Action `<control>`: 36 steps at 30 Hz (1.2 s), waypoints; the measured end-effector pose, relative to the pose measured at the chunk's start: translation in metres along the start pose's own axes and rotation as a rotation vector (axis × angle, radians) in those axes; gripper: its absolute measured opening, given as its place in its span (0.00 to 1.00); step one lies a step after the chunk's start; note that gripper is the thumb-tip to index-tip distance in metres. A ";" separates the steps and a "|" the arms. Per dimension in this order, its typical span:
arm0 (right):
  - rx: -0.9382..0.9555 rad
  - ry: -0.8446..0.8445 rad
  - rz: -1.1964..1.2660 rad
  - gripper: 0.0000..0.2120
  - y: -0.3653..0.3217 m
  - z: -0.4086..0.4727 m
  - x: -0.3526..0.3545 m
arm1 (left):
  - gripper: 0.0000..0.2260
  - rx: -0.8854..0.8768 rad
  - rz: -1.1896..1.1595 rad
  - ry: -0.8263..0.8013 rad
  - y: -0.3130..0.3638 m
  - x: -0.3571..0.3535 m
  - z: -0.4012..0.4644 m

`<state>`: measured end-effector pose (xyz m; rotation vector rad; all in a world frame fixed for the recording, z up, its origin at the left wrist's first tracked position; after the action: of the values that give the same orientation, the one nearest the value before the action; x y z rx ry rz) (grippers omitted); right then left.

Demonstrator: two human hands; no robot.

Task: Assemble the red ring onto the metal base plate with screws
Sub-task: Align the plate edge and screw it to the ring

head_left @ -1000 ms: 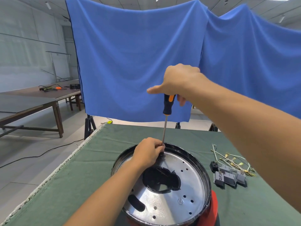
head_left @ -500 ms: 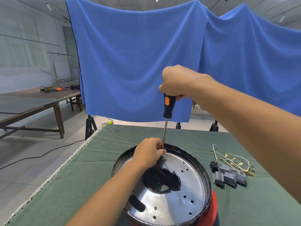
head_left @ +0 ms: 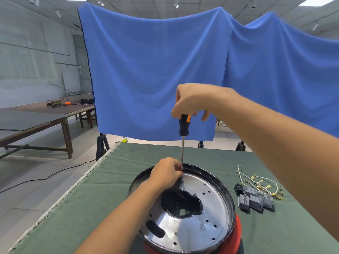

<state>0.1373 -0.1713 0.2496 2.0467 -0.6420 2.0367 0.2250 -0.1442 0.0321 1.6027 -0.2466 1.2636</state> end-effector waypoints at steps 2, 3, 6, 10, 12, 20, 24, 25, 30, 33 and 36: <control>-0.028 0.157 -0.045 0.17 0.001 0.001 -0.004 | 0.04 0.001 0.003 -0.008 0.000 -0.003 0.000; -0.030 0.211 -0.040 0.17 0.000 0.002 -0.004 | 0.04 0.001 0.005 -0.013 0.000 -0.003 -0.001; -0.013 0.092 0.009 0.07 -0.005 0.004 -0.002 | 0.04 -0.005 0.035 -0.031 -0.001 -0.004 -0.002; -0.030 0.004 0.032 0.07 -0.006 -0.002 -0.004 | 0.05 -0.002 0.054 -0.028 -0.001 -0.003 -0.001; -0.026 0.155 0.013 0.15 -0.004 -0.003 -0.007 | 0.06 -0.005 0.057 -0.027 -0.001 -0.004 -0.001; -0.008 0.218 0.045 0.07 -0.006 -0.002 -0.007 | 0.05 0.008 0.043 -0.022 -0.002 -0.004 -0.001; -0.010 0.294 -0.028 0.12 -0.003 0.004 -0.007 | 0.06 0.008 0.032 -0.026 -0.002 -0.003 -0.002; -0.009 0.227 0.005 0.09 -0.003 0.005 -0.006 | 0.07 0.007 0.023 -0.026 -0.002 -0.003 -0.002; -0.035 0.259 -0.048 0.13 0.002 0.000 -0.004 | 0.15 0.014 -0.015 -0.042 -0.001 -0.003 -0.004; 0.002 0.311 0.008 0.11 0.007 0.005 -0.006 | 0.16 0.008 -0.008 -0.040 -0.002 -0.004 -0.004; 0.004 0.212 0.088 0.04 0.010 0.002 -0.005 | 0.14 -0.004 -0.001 -0.026 -0.002 -0.004 -0.004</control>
<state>0.1352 -0.1804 0.2424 1.8006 -0.6977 2.2651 0.2229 -0.1418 0.0274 1.6160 -0.2643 1.2409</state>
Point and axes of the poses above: each hand's wrist, its own z-axis towards the middle knuckle, its own x-axis out of the back of the hand, y = z × x, the point moved 4 cm from there along z, towards the middle knuckle, and after that the axes turned 10 degrees about -y, right-handed, at the moved point
